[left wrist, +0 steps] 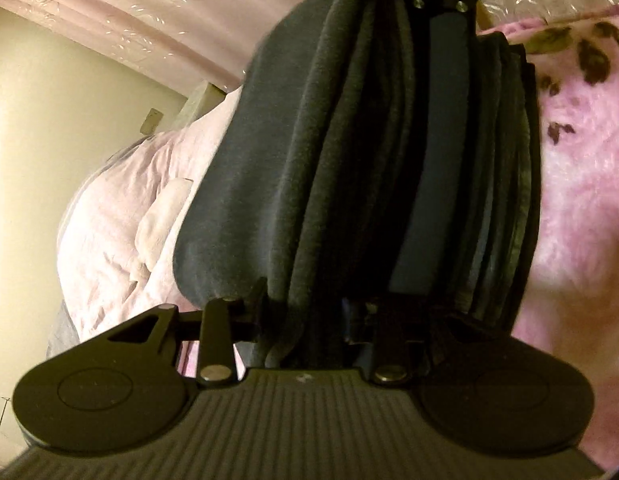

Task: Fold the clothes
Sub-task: 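Lift the folded sweatpants with both grippers and carry it to the dark clothes stack, then lower the sweatpants onto the stack and open both grippers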

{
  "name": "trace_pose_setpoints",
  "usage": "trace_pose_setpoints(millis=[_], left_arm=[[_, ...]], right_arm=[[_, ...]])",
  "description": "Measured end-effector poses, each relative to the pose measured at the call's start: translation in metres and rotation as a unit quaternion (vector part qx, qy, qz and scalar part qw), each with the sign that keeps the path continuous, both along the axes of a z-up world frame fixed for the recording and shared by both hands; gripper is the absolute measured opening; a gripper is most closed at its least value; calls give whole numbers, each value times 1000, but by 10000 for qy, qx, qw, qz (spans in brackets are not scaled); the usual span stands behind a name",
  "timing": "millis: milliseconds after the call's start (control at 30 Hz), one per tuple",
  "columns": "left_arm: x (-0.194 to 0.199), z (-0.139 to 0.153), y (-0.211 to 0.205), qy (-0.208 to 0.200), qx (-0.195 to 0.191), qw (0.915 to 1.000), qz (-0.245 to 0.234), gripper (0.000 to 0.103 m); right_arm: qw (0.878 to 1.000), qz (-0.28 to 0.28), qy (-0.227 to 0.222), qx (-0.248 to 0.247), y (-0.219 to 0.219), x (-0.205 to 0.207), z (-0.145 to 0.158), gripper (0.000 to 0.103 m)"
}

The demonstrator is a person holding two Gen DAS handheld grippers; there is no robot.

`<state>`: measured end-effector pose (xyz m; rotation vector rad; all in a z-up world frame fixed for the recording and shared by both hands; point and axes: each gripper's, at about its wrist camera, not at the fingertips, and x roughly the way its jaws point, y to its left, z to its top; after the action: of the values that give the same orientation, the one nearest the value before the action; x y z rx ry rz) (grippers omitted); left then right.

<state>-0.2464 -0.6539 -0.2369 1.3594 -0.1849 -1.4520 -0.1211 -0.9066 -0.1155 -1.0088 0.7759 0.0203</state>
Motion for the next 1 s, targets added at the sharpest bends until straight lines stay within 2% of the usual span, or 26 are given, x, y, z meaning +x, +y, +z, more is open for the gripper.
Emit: trace_pose_setpoints(millis=[100,200,300,367,433,500,633,733,800,867,933,1000], left_arm=[[6,14,1,-13,-37,10000,-13,27],[14,25,19,30,-185,9998,31,26],[13,8,31,35,29,10000,36,26],[6,-2,35,-102,41,9999,-42,27],[4,1,36,-112,20,9999,-18,30],[5,6,38,-97,3,10000,8,34],[12,17,57,-5,49,10000,38,36],[22,28,72,481,67,9986,222,36],[31,46,81,995,-11,9943,379,35],[39,65,89,1449,-165,9881,496,34],[46,80,87,1748,-375,9819,620,34],[57,89,71,2110,-403,9722,930,34]], right_arm=[[9997,-152,-176,113,10,-2,17,31],[9999,70,-114,12,33,-16,5,31],[9997,134,146,-104,43,-8,-25,31],[9998,81,90,-132,36,-2,-24,31],[9998,48,91,-172,30,2,-17,32],[9998,-8,110,-194,27,9,-12,40],[9986,-497,112,156,26,-2,-8,43],[9943,-803,53,703,33,-9,6,43],[9856,-992,-257,1345,35,-17,25,43],[9692,-1207,-594,2063,29,-18,45,43],[9467,-1526,-947,2674,18,-10,60,43],[9220,-1883,-1017,3227,0,2,61,43]])
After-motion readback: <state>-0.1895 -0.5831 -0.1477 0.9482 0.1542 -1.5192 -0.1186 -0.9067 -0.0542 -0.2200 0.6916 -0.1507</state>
